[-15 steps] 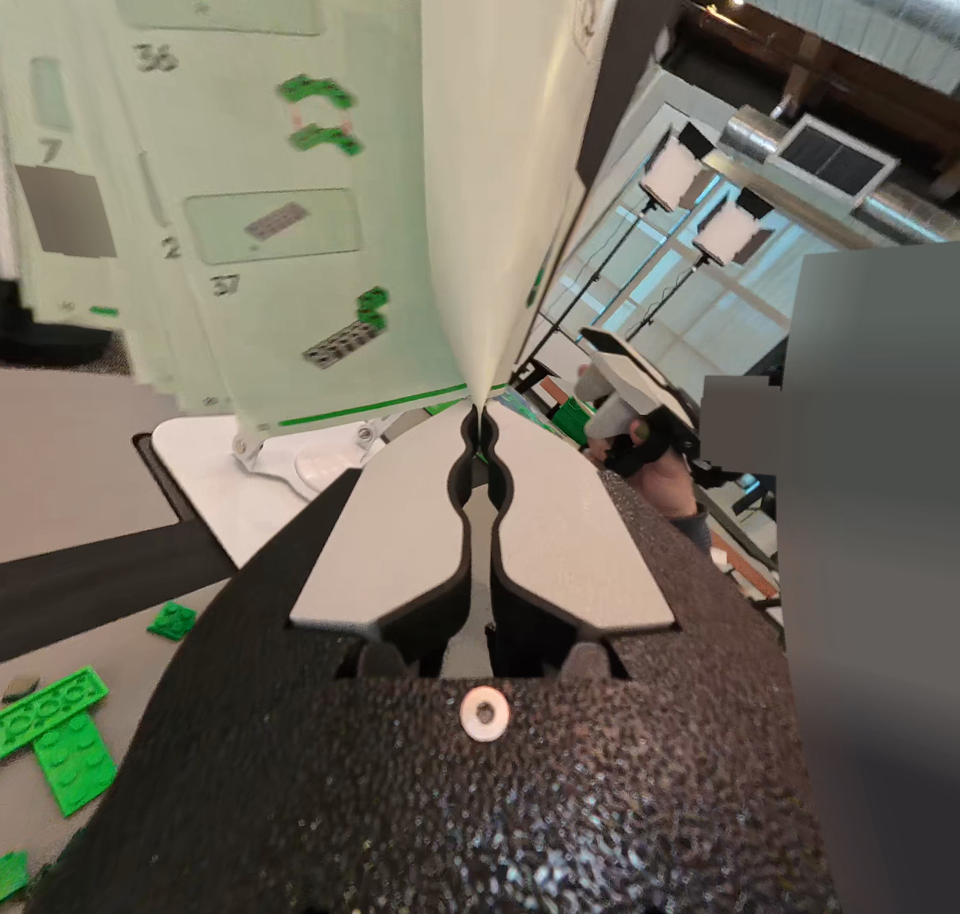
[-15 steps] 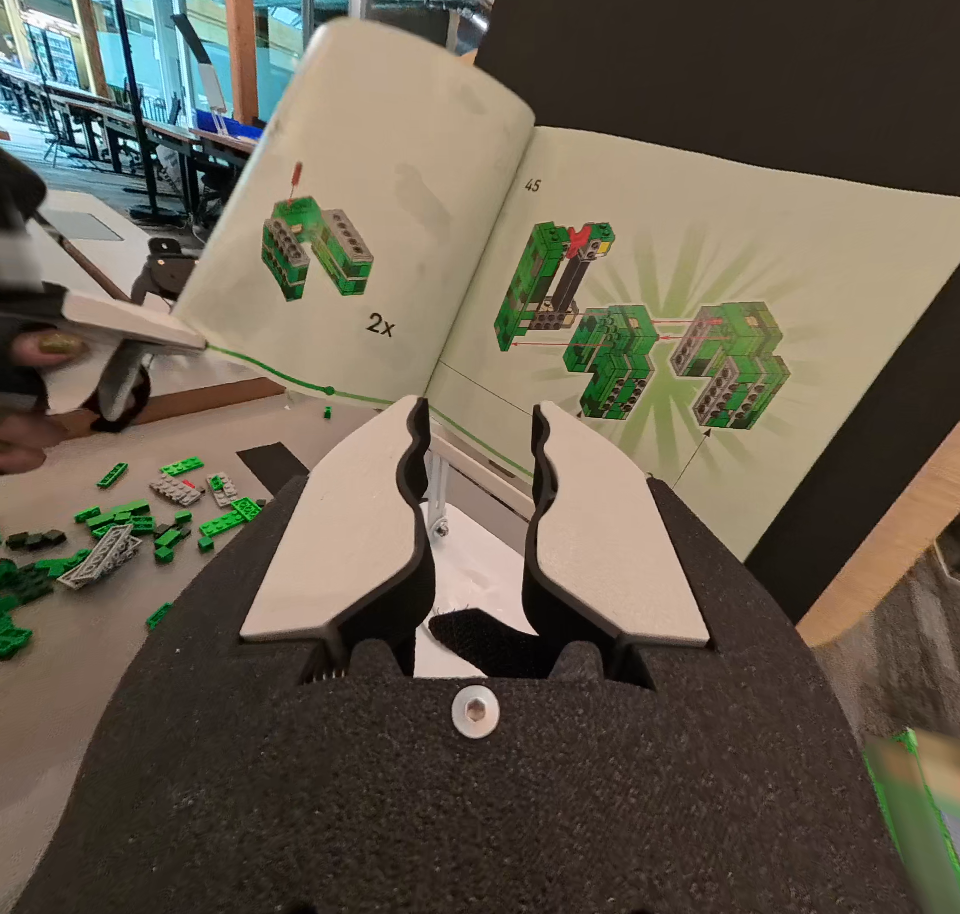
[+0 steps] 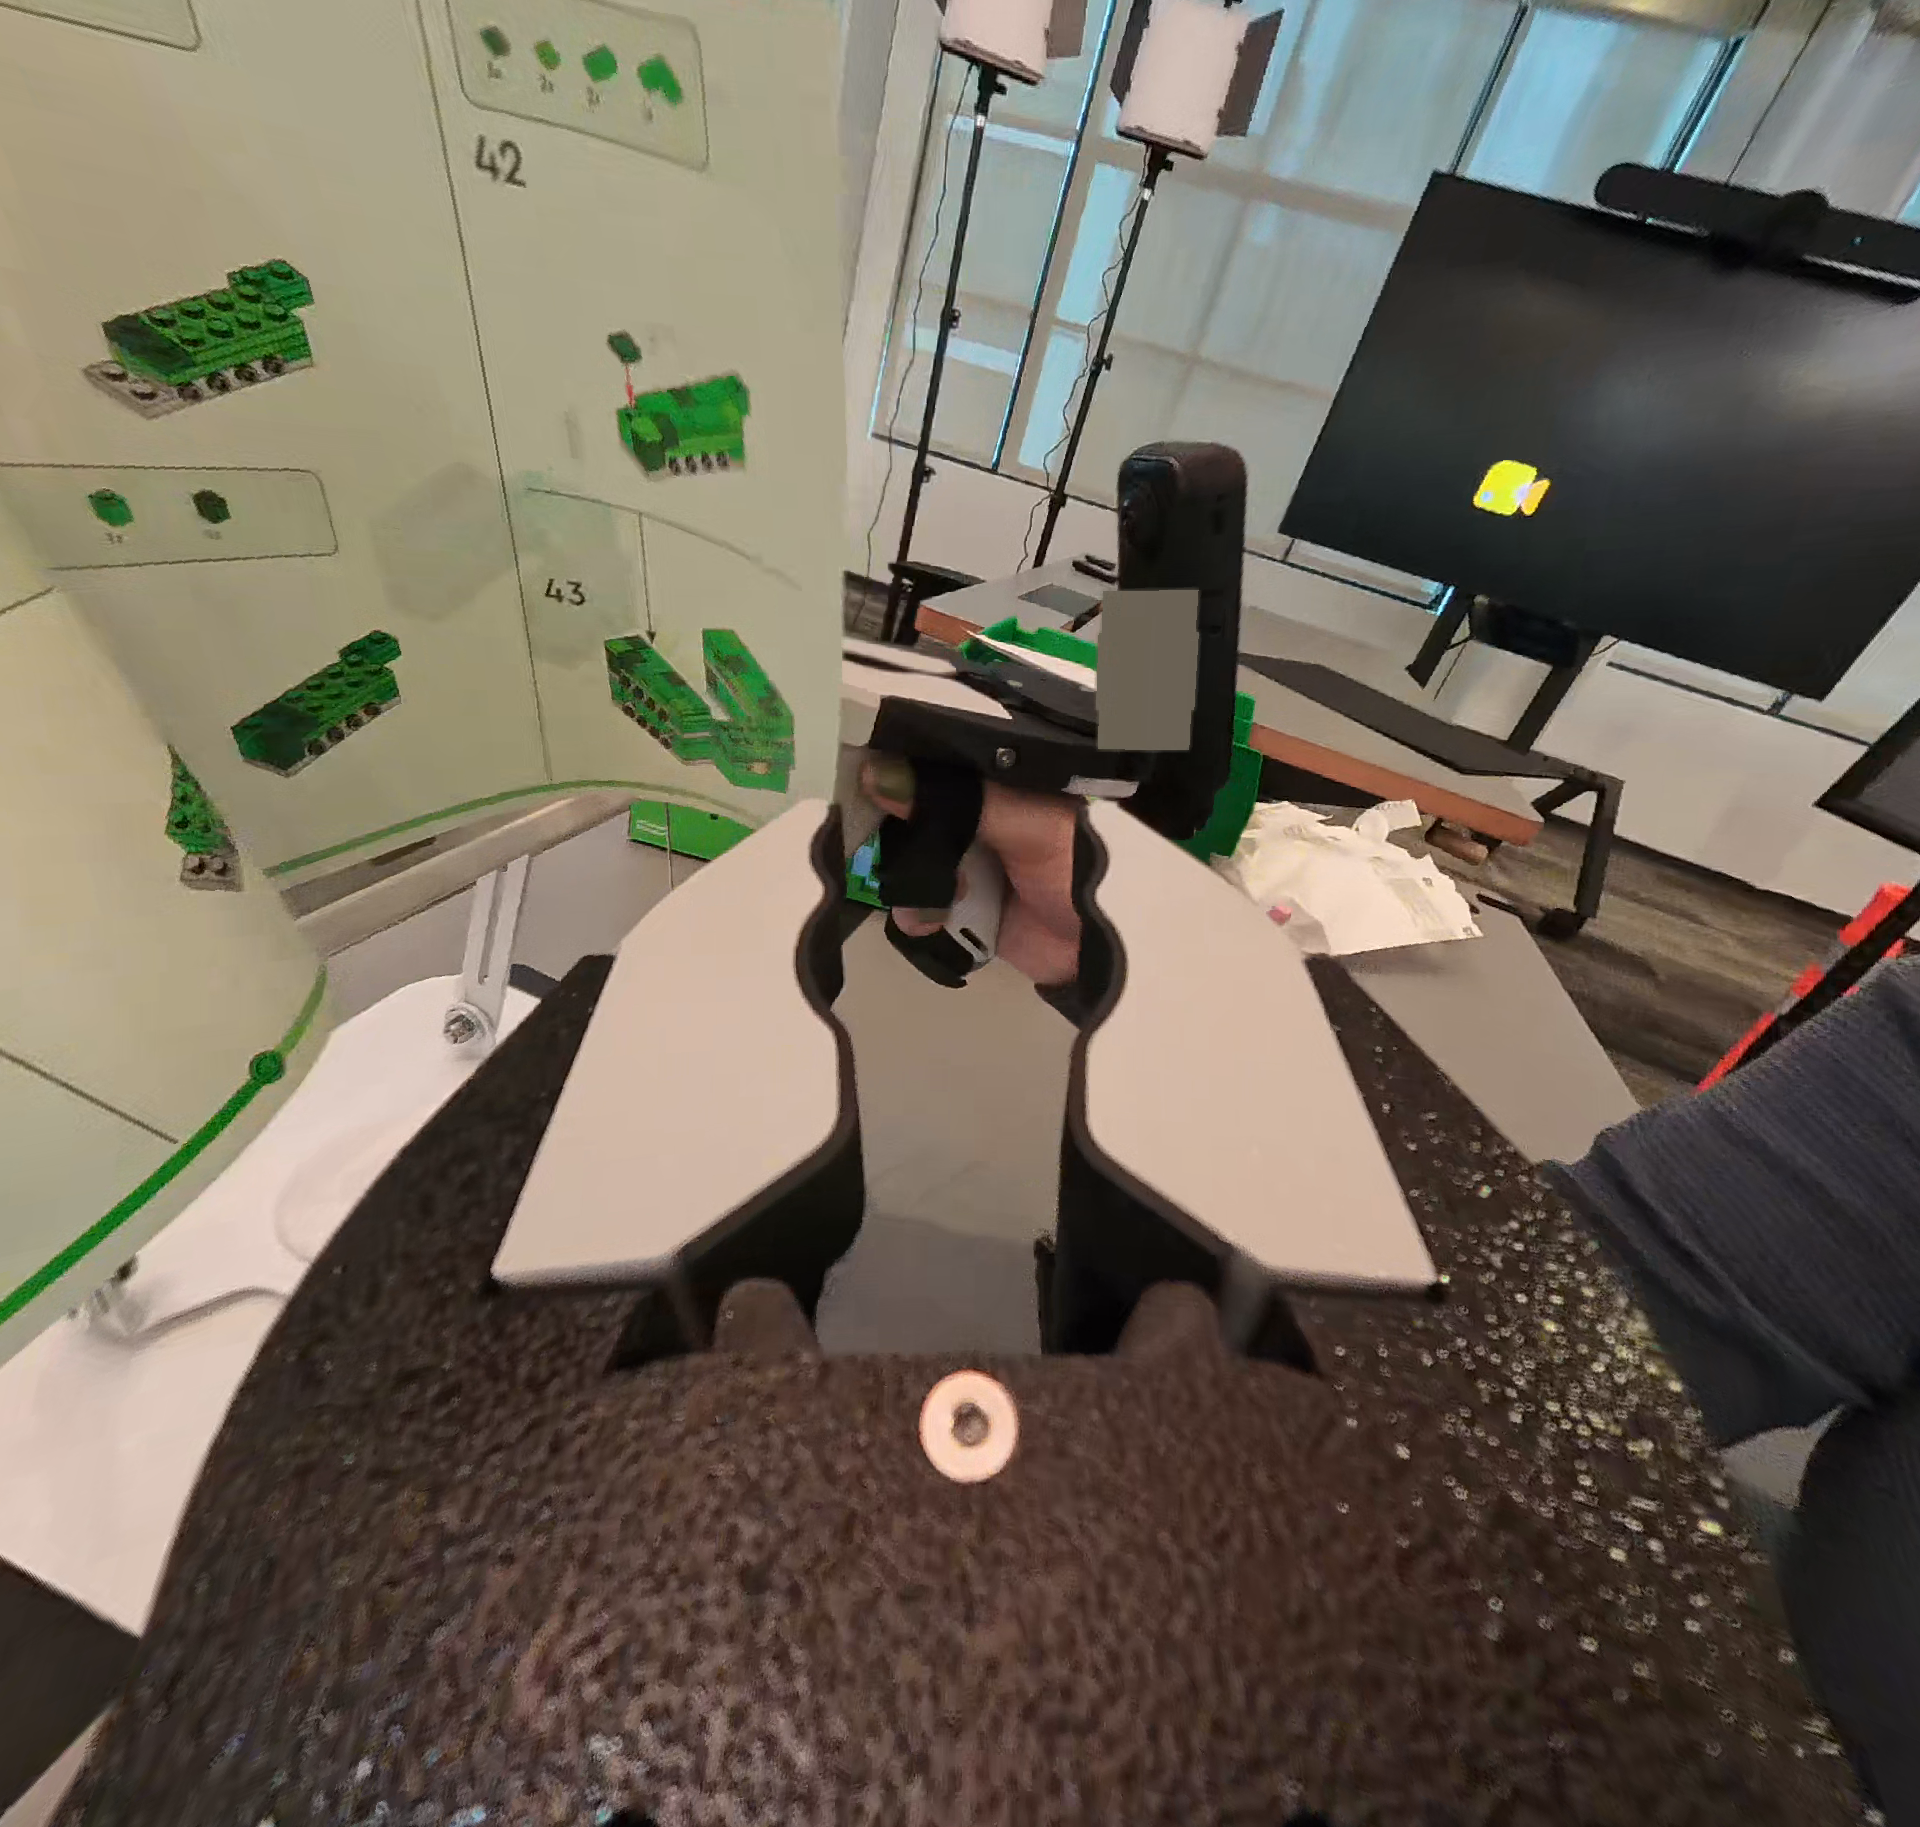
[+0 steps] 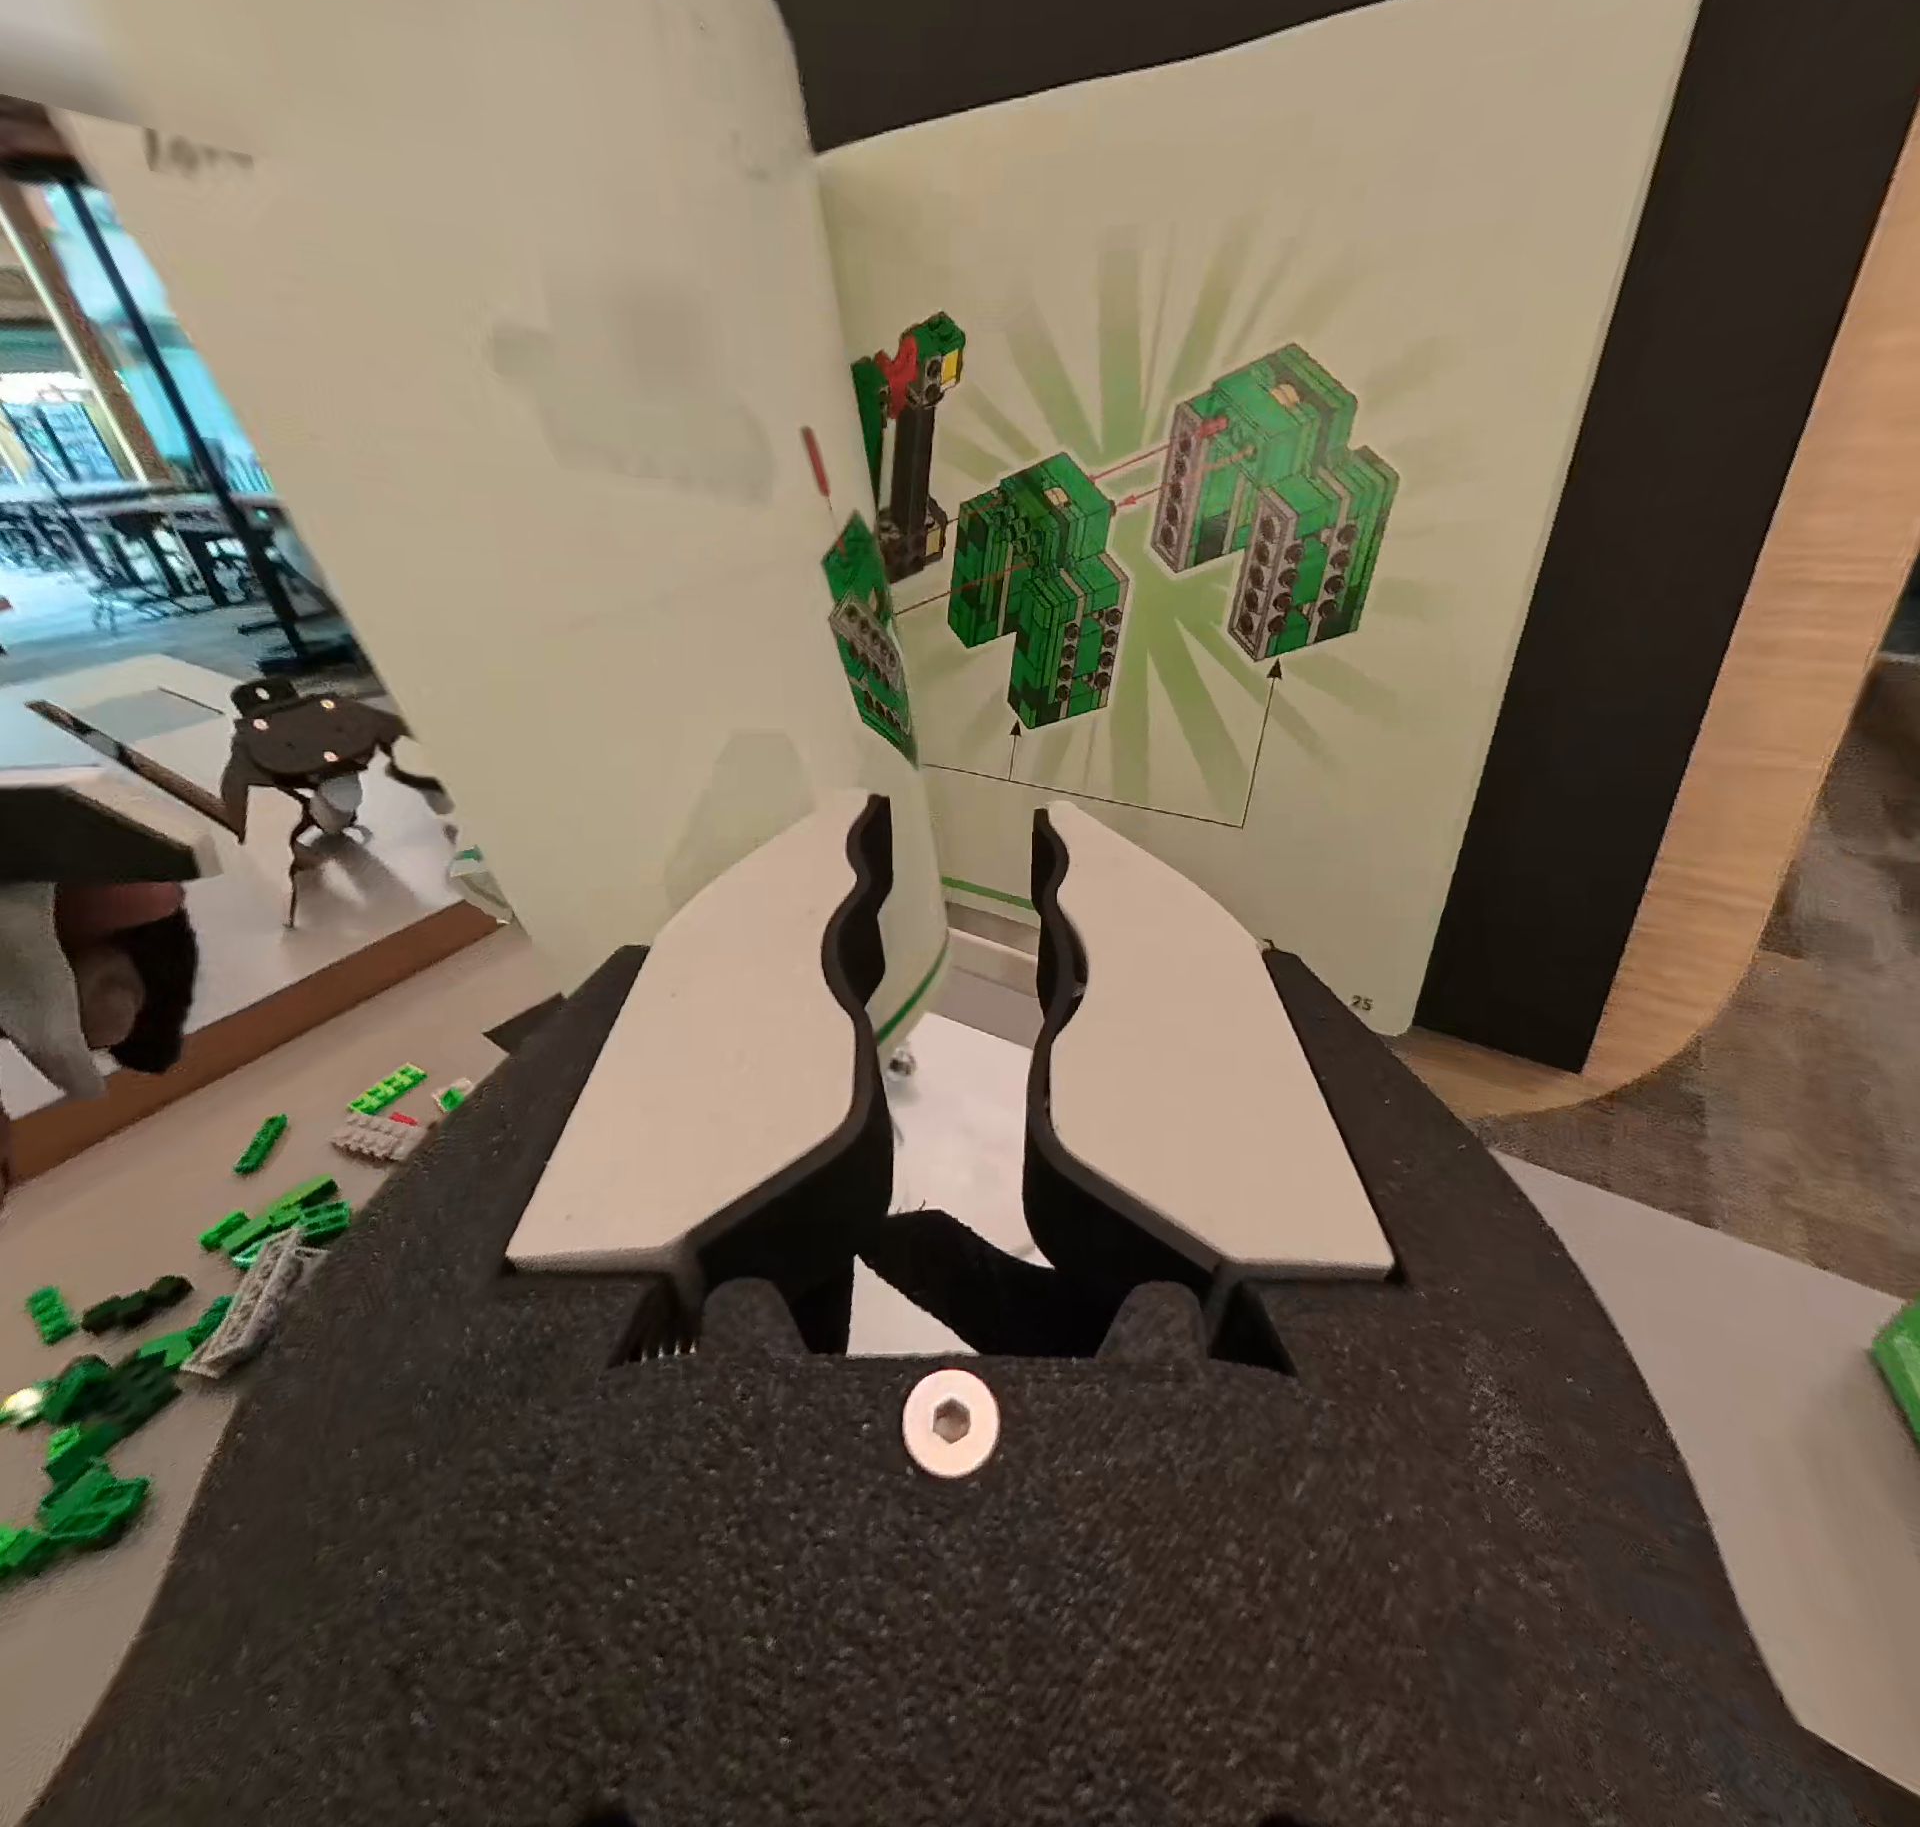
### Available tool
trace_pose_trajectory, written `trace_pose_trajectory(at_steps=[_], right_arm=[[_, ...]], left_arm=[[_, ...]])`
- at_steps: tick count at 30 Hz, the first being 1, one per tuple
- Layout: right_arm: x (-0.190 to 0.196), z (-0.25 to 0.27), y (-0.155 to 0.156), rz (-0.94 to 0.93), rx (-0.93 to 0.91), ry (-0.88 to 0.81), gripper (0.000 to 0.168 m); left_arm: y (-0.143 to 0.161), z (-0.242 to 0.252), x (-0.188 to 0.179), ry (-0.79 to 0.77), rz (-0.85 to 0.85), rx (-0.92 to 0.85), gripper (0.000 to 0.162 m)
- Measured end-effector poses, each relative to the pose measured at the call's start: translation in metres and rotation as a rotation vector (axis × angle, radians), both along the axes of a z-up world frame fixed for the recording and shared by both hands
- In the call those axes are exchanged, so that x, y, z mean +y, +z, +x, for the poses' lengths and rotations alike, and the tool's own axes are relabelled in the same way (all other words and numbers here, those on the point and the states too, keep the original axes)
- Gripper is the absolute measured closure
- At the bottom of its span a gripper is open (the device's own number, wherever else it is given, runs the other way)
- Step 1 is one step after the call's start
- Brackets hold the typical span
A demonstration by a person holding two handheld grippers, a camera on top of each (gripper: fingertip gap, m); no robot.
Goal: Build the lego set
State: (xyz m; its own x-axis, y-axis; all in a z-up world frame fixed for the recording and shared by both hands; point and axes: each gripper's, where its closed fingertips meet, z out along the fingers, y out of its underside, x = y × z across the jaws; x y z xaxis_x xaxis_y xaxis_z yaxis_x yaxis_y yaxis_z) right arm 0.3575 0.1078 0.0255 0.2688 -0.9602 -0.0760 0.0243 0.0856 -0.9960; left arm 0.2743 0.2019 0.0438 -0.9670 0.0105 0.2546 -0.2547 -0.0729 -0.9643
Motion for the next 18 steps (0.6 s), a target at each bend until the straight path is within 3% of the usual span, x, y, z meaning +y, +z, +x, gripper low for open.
trace_pose_trajectory(at_steps=[4,12,18], right_arm=[[-0.006,0.0,-0.001,0.049,-0.004,0.0,0.145],[-0.02,0.001,-0.005,0.114,-0.001,-0.016,0.146],[-0.029,-0.002,-0.004,0.145,-0.008,-0.026,0.146]], left_arm=[[0.001,0.015,0.017,0.084,0.002,0.021,0.122],[-0.013,0.074,0.085,0.454,0.039,0.12,0.128],[-0.02,0.083,0.104,0.482,0.019,0.199,0.134]])
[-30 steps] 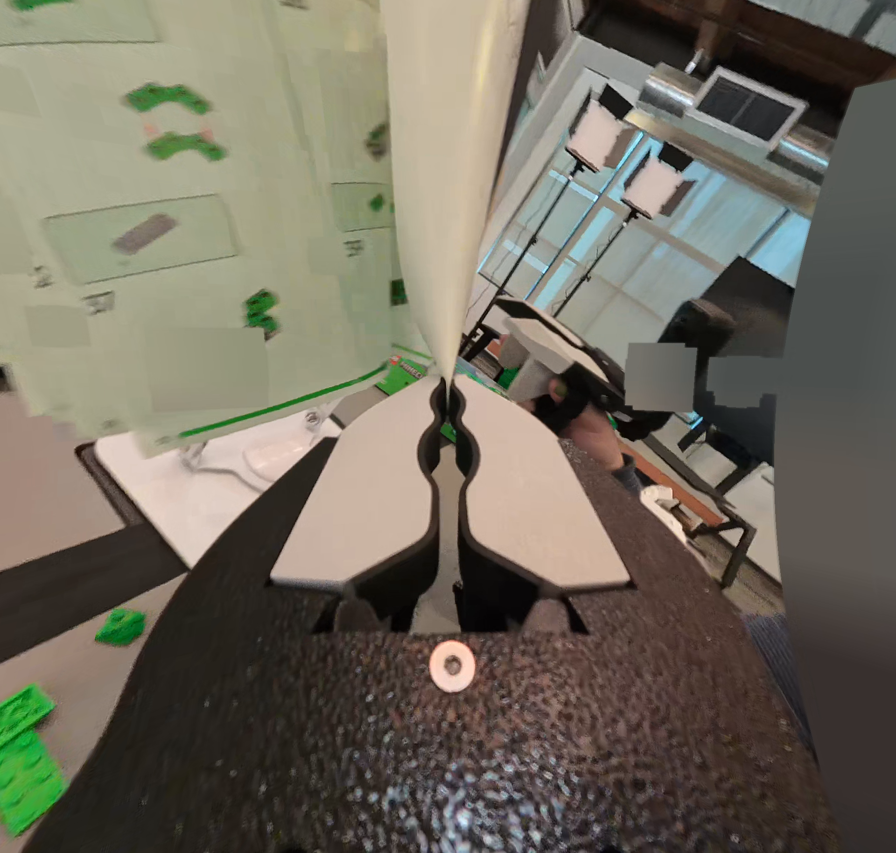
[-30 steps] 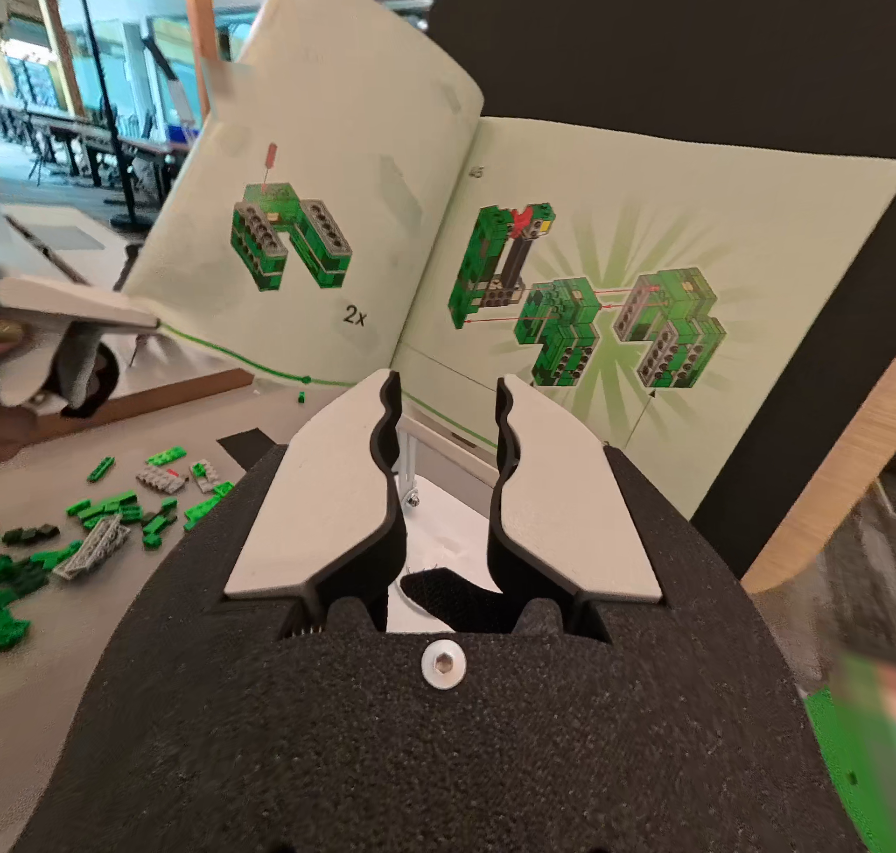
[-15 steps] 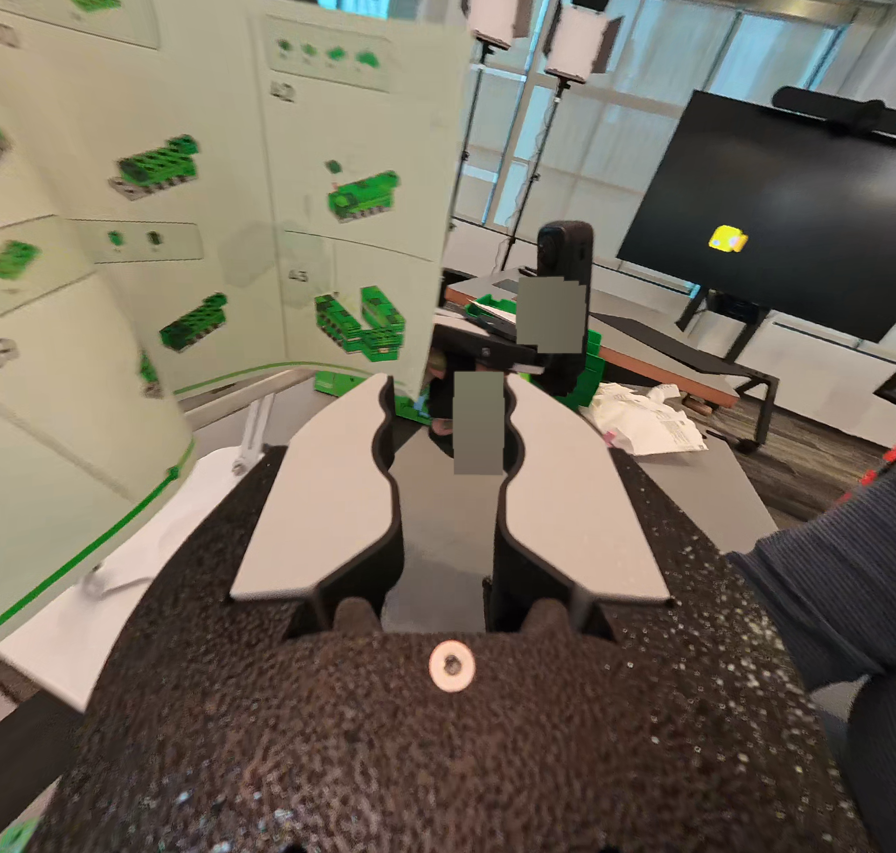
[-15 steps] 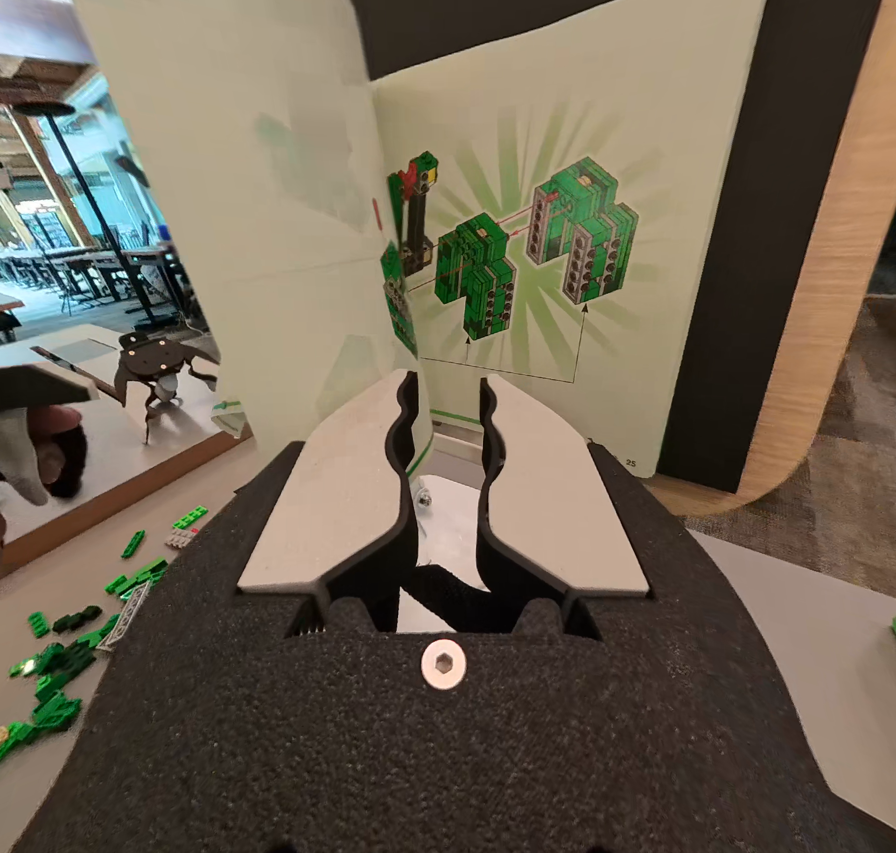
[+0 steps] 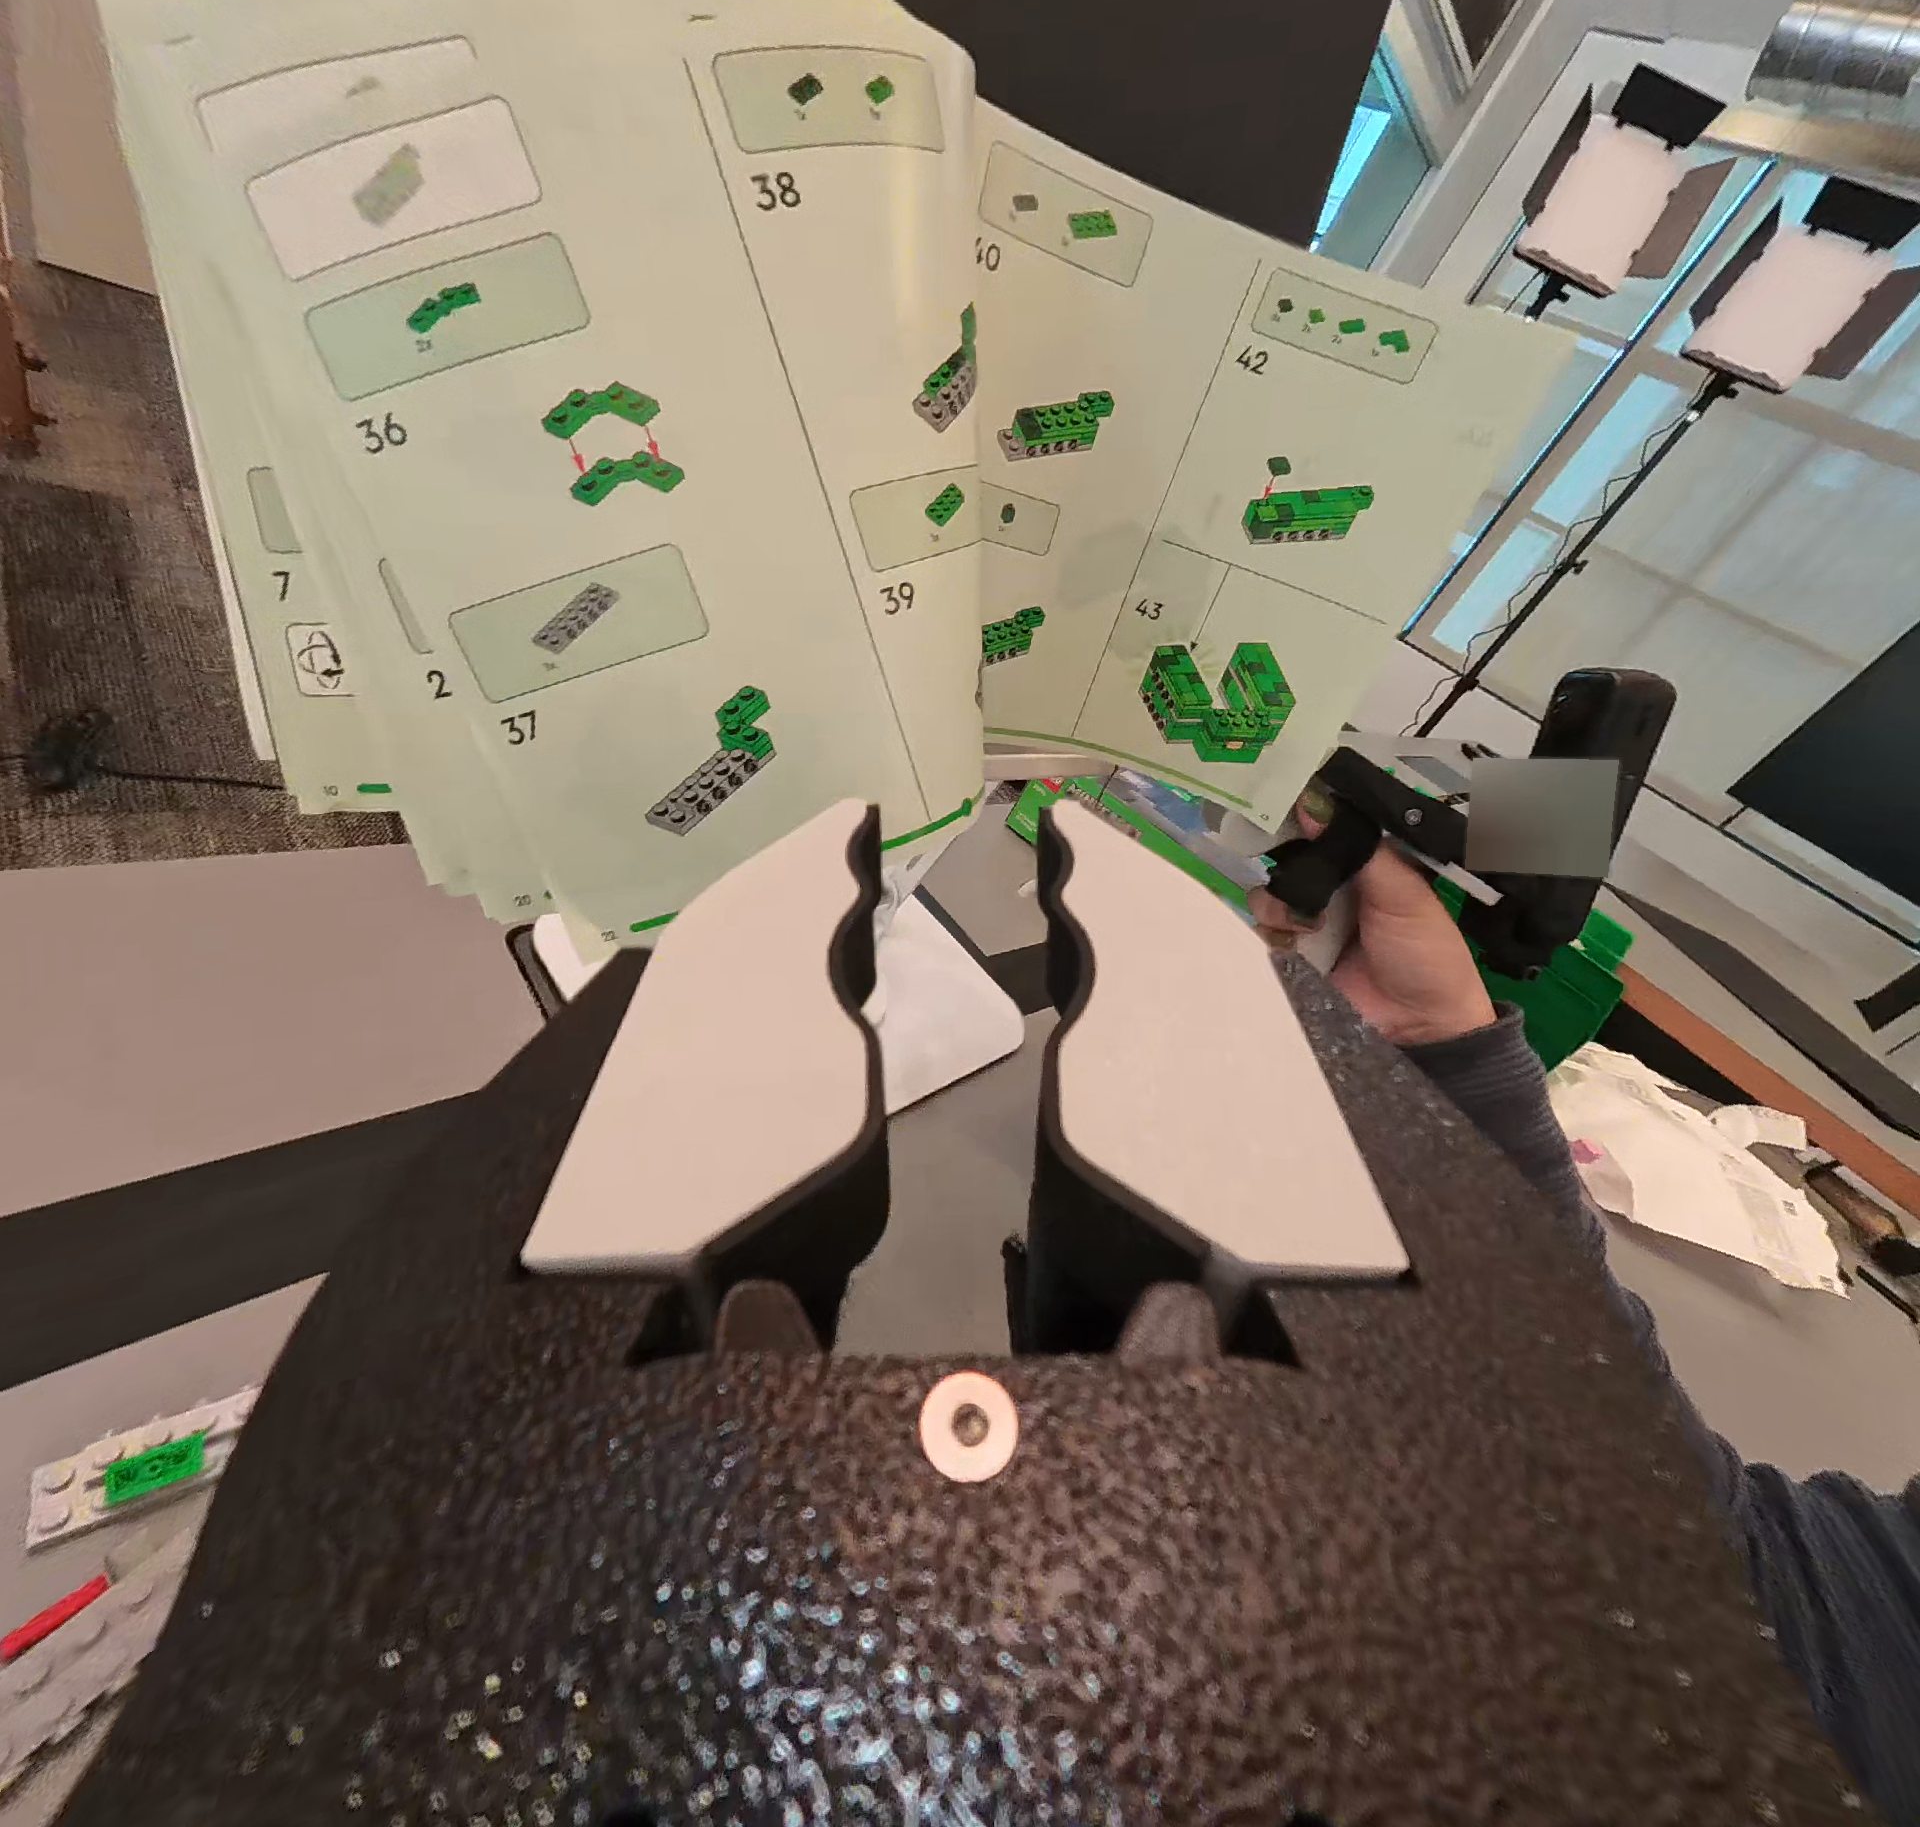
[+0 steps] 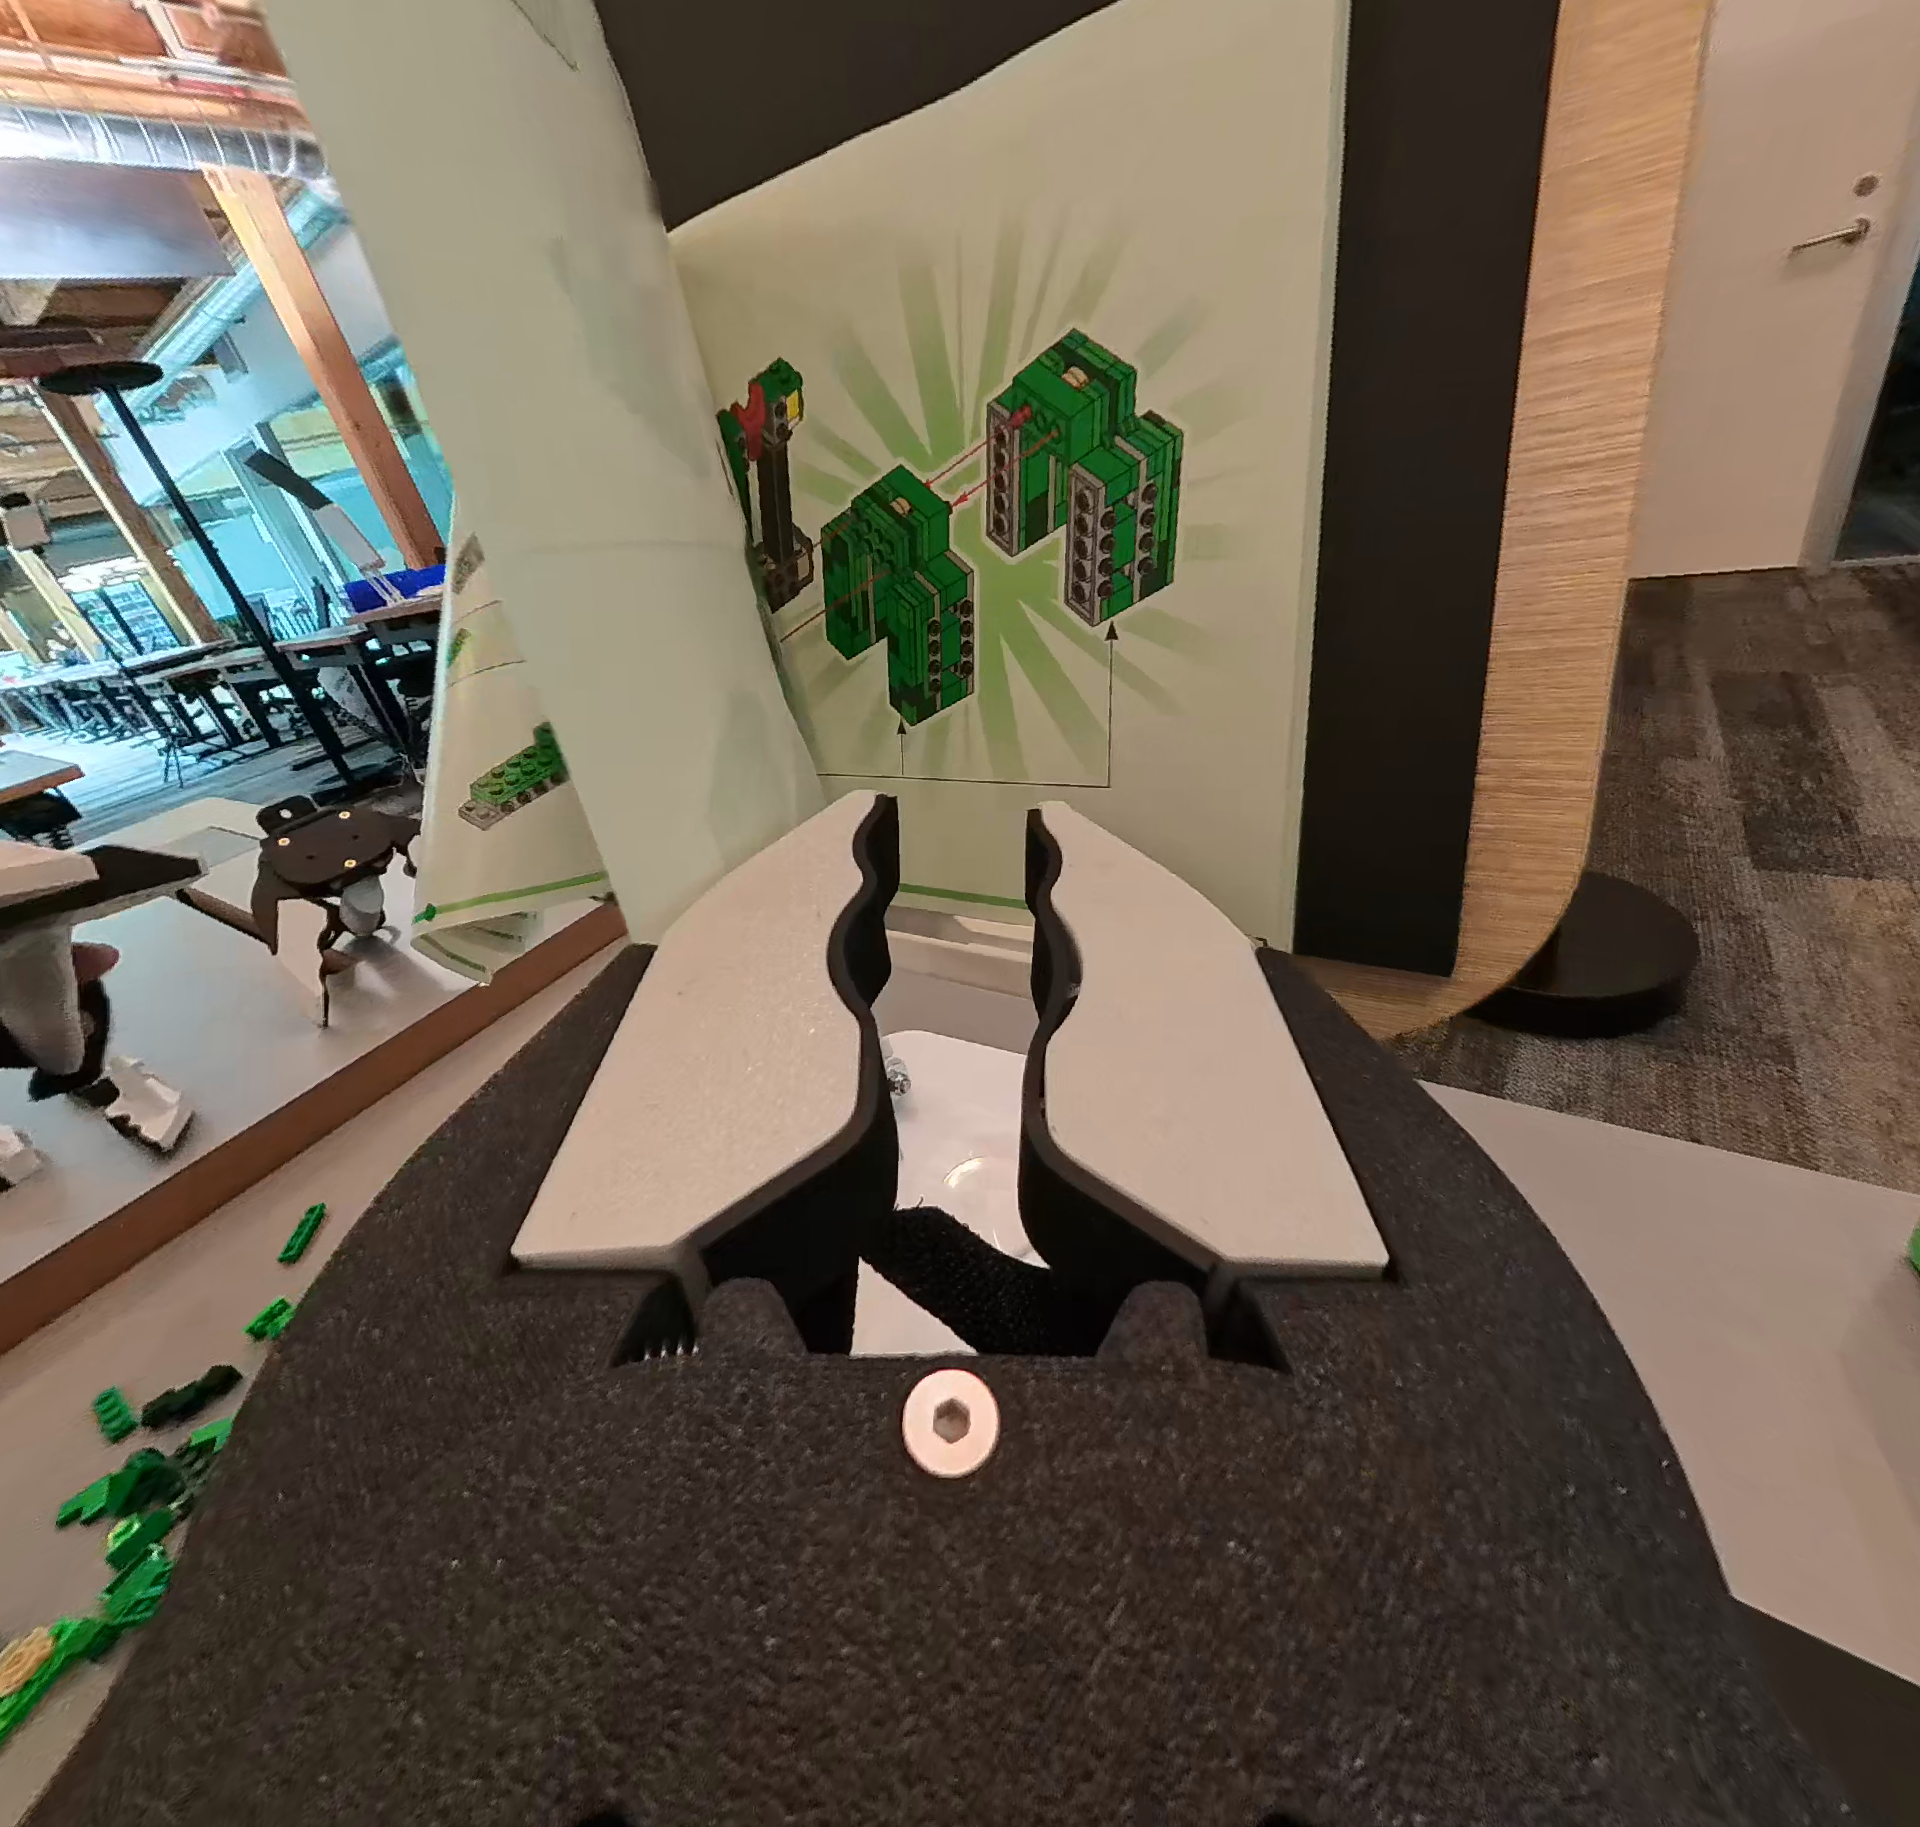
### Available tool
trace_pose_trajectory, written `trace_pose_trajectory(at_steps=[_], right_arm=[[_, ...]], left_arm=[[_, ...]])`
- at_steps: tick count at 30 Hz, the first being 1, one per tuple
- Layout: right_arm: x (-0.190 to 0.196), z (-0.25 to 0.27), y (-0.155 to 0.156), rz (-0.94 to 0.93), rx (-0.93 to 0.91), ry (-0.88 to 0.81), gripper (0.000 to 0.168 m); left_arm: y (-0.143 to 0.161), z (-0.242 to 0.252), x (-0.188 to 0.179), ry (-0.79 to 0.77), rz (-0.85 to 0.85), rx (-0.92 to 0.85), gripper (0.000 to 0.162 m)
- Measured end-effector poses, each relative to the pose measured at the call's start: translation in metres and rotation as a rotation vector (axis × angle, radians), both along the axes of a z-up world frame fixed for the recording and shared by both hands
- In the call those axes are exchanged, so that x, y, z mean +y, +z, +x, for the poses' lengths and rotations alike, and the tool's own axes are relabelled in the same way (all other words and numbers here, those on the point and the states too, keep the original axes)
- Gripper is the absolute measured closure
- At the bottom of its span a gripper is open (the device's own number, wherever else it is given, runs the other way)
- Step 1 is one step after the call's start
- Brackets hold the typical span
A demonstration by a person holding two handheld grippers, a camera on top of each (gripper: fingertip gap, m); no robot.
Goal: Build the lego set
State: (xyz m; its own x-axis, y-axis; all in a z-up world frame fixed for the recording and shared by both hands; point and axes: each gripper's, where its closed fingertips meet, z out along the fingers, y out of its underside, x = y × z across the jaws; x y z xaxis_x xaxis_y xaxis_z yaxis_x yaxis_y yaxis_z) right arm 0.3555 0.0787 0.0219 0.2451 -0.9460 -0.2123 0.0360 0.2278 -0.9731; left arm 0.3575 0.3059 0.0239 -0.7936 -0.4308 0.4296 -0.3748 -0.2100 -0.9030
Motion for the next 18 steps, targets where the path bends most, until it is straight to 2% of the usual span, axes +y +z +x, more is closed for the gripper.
trace_pose_trajectory(at_steps=[4,18], right_arm=[[-0.001,-0.001,0.001,0.011,-0.005,0.007,0.146],[0.001,-0.001,0.002,-0.003,-0.008,0.007,0.146]], left_arm=[[-0.001,0.003,0.003,0.047,0.035,-0.024,0.134],[0.002,-0.003,-0.006,0.03,0.084,-0.053,0.141]])
